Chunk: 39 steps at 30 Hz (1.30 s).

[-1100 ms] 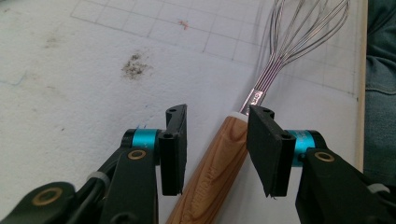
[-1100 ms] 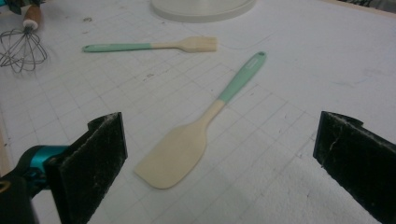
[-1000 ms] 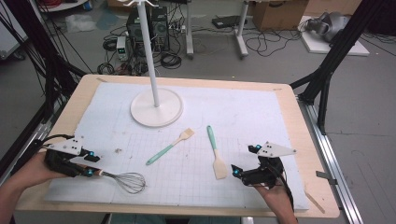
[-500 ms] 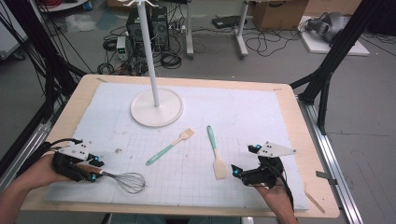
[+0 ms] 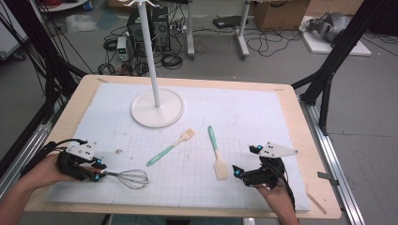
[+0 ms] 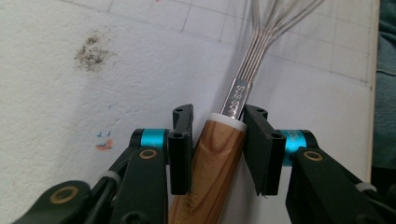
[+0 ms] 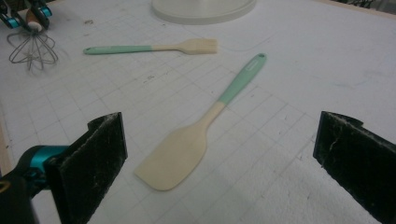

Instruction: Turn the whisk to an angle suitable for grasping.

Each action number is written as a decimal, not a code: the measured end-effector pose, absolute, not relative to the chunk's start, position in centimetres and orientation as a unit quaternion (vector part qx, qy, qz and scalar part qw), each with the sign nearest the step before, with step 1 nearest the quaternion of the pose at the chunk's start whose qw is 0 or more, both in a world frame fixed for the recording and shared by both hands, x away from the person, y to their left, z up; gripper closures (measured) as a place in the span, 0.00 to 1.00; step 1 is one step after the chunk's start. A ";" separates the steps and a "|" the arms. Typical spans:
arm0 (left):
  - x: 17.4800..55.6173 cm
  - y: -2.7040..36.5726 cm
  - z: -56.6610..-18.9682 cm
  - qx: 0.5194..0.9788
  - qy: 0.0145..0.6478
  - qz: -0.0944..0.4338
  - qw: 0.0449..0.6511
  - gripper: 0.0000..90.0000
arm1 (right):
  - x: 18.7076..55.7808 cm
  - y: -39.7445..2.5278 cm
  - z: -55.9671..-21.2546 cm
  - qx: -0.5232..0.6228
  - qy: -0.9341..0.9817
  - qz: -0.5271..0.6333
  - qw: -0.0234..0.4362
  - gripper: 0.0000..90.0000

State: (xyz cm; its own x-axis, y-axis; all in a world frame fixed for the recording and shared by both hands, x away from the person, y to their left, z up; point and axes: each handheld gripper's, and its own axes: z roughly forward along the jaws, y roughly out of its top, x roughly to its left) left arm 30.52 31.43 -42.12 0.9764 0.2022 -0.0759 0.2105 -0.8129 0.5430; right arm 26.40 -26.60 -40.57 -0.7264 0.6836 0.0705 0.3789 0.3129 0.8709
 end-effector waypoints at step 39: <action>30.0 28.5 -37.9 0.925 0.131 0.041 0.354 0.79 | 26.5 -26.3 -40.2 0.329 0.795 0.483 0.160 0.02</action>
State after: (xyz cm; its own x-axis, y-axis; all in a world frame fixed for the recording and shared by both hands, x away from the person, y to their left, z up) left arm 29.98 28.50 -37.88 0.9625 0.2706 -0.0174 0.2130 -0.7146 0.6663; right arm 26.49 -26.29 -40.24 -0.7323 0.6781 0.0623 0.3679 0.3171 0.8741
